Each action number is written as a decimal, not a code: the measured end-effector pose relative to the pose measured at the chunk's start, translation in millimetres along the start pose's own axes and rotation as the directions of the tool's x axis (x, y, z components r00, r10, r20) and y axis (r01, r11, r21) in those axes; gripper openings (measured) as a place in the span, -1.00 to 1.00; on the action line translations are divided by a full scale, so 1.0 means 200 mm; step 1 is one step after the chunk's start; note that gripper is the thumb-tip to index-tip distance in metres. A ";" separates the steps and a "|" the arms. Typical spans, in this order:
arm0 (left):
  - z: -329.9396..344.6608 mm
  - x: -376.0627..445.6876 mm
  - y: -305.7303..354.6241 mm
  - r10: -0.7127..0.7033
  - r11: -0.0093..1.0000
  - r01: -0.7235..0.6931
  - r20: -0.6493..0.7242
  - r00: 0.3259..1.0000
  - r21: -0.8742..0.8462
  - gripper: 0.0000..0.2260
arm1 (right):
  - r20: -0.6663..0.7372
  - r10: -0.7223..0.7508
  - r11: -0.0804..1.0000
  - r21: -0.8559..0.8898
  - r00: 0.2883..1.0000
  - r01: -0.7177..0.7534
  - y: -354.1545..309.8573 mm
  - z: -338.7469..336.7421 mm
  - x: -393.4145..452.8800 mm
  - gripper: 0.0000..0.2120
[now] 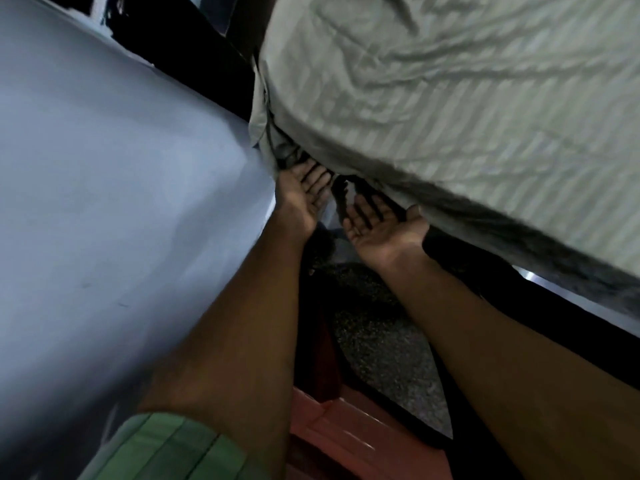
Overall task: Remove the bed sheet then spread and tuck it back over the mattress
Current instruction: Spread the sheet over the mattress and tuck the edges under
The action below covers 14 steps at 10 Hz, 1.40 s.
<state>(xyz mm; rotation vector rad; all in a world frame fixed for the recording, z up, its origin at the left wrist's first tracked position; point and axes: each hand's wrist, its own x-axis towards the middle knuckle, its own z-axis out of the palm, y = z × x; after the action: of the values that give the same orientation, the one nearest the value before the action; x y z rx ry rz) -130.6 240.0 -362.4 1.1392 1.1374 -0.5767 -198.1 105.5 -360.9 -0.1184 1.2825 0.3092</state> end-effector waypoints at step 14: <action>0.03 -0.29 0.09 0.908 0.413 -0.666 -0.226 0.352 0.622 -0.76 | 0.997 -0.008 -0.762 -0.058 0.081 0.646 0.05 0.61 -0.27 -0.74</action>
<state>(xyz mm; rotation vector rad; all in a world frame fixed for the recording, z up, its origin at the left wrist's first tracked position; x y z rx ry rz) -134.2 231.9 -302.3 2.1816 0.6989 0.3921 -101.1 139.1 -274.0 -2.2928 -0.4161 -0.1088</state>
